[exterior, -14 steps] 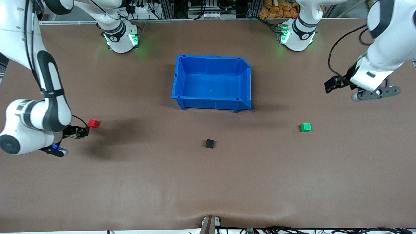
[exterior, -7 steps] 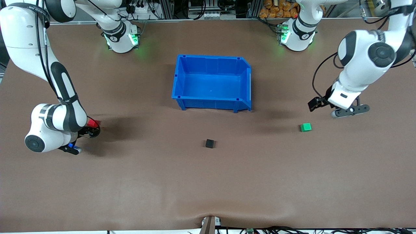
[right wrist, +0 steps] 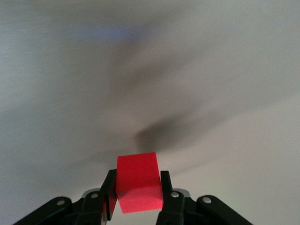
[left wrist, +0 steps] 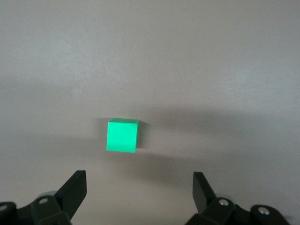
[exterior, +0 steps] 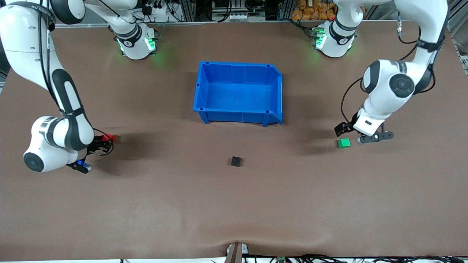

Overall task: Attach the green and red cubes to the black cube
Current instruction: 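Grasp the red cube with the right gripper while the left gripper grasps the green cube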

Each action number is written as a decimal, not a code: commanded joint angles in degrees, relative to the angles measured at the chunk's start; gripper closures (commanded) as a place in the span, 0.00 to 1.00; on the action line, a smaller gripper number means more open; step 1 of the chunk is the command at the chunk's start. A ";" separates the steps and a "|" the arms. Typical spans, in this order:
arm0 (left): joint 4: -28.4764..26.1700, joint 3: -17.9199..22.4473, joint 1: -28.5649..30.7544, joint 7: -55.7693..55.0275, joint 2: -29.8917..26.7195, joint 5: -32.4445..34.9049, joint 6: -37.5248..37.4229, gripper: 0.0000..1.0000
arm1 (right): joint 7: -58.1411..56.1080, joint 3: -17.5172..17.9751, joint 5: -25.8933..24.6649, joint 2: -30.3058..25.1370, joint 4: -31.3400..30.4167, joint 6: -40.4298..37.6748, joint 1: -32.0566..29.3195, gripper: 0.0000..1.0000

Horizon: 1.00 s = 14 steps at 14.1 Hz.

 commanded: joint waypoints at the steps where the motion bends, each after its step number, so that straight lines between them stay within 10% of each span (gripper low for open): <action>1: 3.83 -0.10 1.90 -1.00 4.01 2.00 0.41 0.00 | 14.19 0.96 6.36 -1.08 6.70 -6.73 1.73 1.00; 5: 8.32 -0.02 2.78 -0.91 9.11 2.00 0.41 0.04 | 42.94 0.88 22.89 -0.73 11.63 -2.39 9.20 1.00; 14: 9.73 -0.02 2.87 -0.91 12.55 2.00 0.41 0.23 | 83.05 0.96 24.59 5.41 11.64 29.79 27.04 1.00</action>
